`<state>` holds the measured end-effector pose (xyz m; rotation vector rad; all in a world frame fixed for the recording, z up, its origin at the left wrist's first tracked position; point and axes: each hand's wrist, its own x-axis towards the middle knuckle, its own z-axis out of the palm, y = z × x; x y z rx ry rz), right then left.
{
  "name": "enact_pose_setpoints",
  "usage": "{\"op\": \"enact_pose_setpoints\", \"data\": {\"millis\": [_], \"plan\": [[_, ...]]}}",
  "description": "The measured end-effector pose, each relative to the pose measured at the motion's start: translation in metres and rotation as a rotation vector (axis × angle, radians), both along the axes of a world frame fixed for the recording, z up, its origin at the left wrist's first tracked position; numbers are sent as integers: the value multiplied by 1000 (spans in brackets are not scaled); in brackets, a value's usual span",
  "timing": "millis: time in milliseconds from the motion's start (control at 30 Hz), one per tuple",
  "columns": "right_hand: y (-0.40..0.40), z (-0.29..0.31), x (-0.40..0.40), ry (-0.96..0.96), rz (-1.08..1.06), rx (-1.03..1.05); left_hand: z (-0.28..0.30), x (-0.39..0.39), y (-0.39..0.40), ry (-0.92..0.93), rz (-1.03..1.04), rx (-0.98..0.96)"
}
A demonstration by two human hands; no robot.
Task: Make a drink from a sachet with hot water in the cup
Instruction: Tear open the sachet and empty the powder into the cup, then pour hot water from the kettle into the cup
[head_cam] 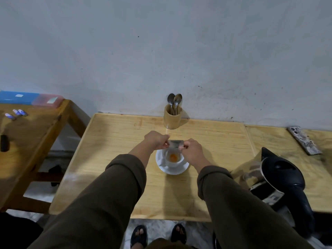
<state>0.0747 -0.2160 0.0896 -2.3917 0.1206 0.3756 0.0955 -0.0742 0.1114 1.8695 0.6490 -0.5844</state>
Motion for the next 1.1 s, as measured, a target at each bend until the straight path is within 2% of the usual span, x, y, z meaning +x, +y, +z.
{"op": "enact_pose_setpoints", "data": {"millis": [233,367,500,600,667,800,933,1100], "plan": [[-2,8,-12,18,-46,67,1,-8,6,70,33,-120],[-1,17,-20,-39,-121,120,-2,-14,13,41,82,-271],[17,25,-21,-1,-355,375,-5,-20,23,-78,185,-351],[35,27,-26,32,-356,504,-11,-27,35,-159,232,-282],[50,24,-29,31,-308,455,-15,-33,45,-192,259,-205],[83,11,-29,8,-188,179,-30,-48,66,-266,275,-68],[113,-7,-33,-13,32,-120,-46,-67,82,-284,212,78],[138,-36,-37,19,355,-505,-70,-80,97,-254,105,163]]}}
